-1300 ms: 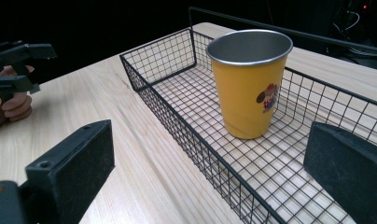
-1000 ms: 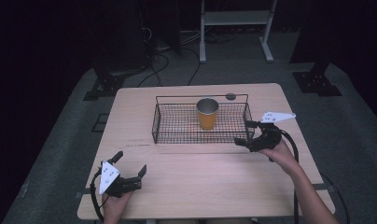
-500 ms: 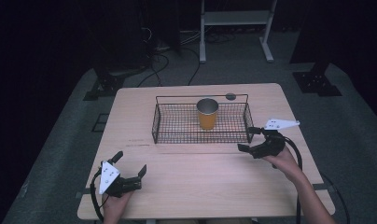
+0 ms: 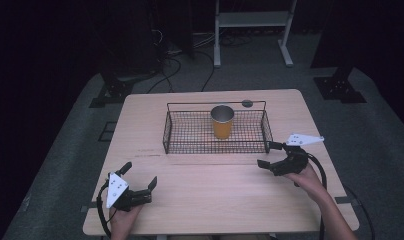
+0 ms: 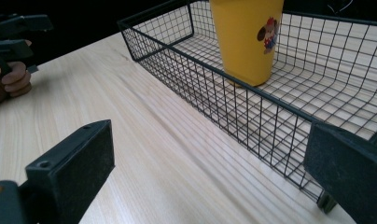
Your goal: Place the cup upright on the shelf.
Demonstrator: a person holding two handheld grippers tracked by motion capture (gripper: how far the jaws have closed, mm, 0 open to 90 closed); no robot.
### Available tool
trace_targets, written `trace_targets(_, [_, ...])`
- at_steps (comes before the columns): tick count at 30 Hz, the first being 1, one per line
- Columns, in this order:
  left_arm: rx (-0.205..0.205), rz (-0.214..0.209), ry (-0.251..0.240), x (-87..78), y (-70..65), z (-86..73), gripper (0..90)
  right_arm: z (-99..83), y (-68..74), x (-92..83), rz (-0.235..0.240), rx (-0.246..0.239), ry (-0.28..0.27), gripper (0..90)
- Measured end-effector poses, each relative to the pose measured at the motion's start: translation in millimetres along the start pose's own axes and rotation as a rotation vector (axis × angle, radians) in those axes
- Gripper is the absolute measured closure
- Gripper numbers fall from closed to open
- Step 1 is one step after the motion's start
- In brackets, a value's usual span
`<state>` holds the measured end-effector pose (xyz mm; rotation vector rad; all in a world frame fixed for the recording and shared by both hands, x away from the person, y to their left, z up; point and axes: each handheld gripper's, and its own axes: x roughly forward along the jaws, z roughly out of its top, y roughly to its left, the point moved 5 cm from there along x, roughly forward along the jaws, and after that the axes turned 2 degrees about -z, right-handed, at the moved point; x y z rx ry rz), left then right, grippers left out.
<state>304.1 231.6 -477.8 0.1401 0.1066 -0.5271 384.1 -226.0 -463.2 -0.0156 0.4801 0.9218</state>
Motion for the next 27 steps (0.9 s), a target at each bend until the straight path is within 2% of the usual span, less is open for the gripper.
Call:
trace_targets(15, [0.001, 0.001, 0.0, 0.1, -0.1, 0.0, 0.0, -15.2, 6.9, -10.6, -0.005, 0.001, -0.012, 1.3])
trace_targets(27, [0.002, 0.006, 0.006, 1.1, 0.3, -0.1, 0.0, -35.9, 20.2, -23.6, -0.011, 0.043, -0.037, 1.4])
